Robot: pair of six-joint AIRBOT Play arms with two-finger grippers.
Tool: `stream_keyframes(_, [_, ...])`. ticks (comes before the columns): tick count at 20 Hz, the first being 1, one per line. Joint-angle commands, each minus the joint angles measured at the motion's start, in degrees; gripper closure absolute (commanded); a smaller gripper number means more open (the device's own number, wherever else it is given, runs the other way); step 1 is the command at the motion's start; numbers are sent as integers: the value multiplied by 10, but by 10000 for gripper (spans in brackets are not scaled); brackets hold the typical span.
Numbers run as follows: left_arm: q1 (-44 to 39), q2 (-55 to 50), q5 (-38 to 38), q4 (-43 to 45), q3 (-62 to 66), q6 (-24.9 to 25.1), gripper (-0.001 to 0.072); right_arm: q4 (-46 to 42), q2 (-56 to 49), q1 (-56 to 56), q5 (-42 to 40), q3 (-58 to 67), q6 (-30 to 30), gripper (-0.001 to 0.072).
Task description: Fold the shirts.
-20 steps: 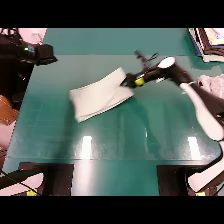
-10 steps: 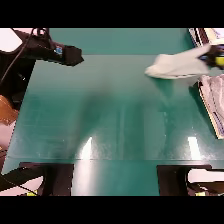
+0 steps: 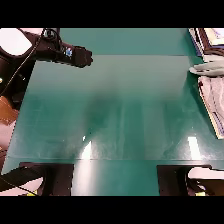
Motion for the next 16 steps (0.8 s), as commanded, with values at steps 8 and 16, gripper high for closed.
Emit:
stream_keyframes(8, [-2, 0, -11, 0, 0, 1, 678, -148, 47, -55, 129, 130, 68, 691])
stream_keyframes(16, [-2, 0, -40, 1, -1, 16, 678, -201, 105, -127, 251, -25, 102, 690])
